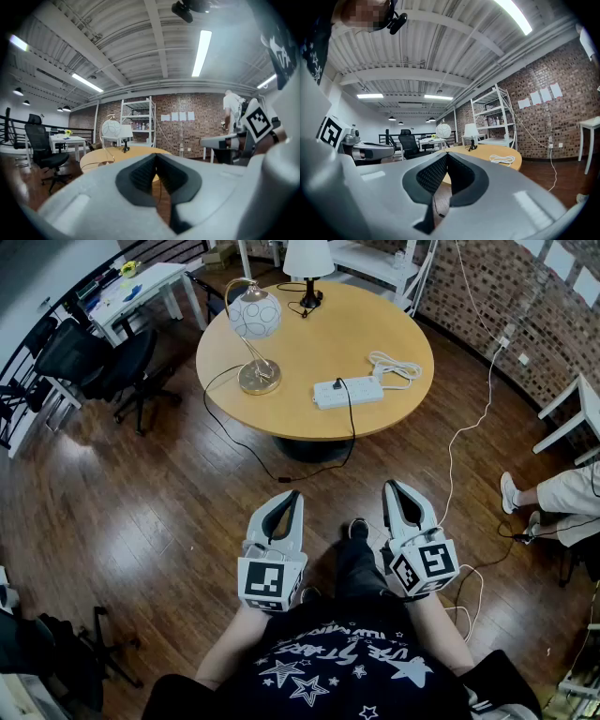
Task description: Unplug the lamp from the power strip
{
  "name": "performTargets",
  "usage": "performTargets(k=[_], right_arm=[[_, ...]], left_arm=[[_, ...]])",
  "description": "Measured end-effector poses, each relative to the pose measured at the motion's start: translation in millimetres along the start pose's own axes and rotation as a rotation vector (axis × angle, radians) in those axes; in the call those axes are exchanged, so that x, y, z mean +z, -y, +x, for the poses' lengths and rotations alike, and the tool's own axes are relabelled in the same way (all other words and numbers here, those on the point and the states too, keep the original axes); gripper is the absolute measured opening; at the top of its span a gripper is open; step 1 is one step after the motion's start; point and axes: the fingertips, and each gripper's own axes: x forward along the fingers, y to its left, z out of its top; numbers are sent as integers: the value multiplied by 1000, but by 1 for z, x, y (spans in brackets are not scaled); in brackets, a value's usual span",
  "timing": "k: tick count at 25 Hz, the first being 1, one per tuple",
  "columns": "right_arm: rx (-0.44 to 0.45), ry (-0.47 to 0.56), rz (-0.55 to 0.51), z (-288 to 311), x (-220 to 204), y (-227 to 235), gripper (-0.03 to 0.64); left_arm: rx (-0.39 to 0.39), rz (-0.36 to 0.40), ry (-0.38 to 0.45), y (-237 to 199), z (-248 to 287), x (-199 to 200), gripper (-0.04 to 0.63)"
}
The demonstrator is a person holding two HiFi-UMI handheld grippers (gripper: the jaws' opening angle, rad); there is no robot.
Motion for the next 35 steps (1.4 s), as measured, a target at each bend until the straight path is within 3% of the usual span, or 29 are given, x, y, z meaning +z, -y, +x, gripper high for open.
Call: performTargets(k=[4,9,13,20,25,35], right_arm=[[15,1,-16,33,-2,26,9],[63,-9,-143,85,3,63,9],[91,-29,-115,120,3,101,9],[267,-97,-112,171,-7,147,8],[365,-165,-111,201,-32,170,8],[401,-228,-98,239,-52,184,8]], left_arm=[[11,1,6,-6,36,-5,3],[33,13,-27,-12,96,-4,3],[55,30,-56,-13,142,-2,3],[109,-6,-131,-15,218,-19,3],[127,14,-184,-14,256,-38,3],[138,51,-325,-40,305,-83,3]])
